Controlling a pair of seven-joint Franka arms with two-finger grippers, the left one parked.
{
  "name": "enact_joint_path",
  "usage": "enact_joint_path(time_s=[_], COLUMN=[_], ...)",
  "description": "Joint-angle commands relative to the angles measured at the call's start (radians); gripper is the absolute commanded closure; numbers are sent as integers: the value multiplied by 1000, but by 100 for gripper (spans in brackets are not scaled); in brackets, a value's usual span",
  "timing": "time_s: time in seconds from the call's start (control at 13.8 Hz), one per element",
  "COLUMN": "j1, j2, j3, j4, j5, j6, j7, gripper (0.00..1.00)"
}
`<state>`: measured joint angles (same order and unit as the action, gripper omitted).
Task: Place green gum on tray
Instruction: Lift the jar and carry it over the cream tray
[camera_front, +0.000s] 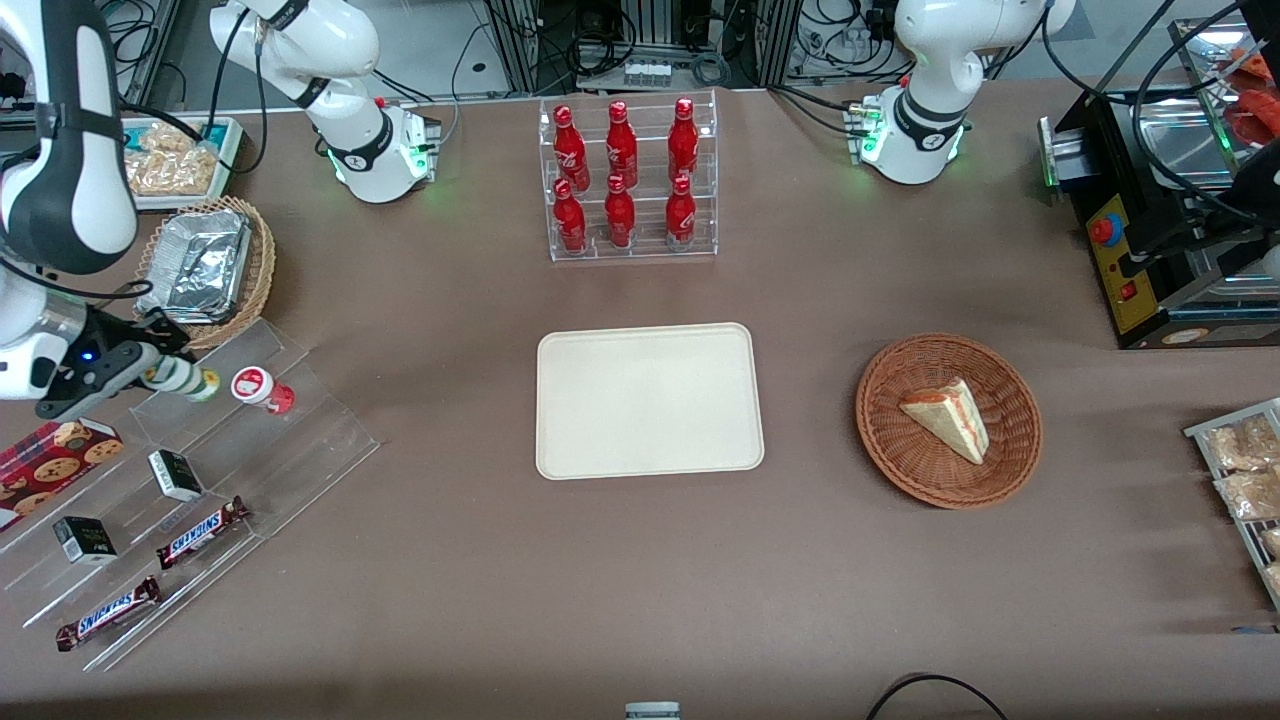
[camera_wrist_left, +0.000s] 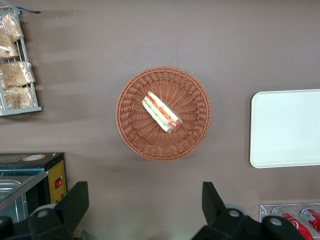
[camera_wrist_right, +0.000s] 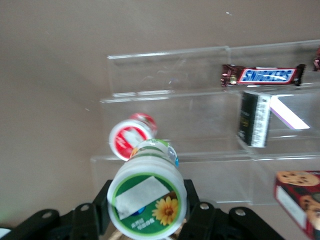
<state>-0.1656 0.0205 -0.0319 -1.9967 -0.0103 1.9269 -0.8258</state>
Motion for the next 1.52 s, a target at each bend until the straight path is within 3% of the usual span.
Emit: enact_joint_path(time_s=[0.0,0.36,0.58,0.94,1.16,1.45], j1=[78,277,406,612,722,823], j2=[3,25,71,267,404,548], j3=[-3,-2,-2,-3,-3,-3], j4=[29,29,35,177,243,400], j5=[-4,6,62,137,145,144], j6=[-78,-82,-34,55,223,242], j7=[144,509,742,1135,1371,1597], gripper=[100,100,100,100,100,100])
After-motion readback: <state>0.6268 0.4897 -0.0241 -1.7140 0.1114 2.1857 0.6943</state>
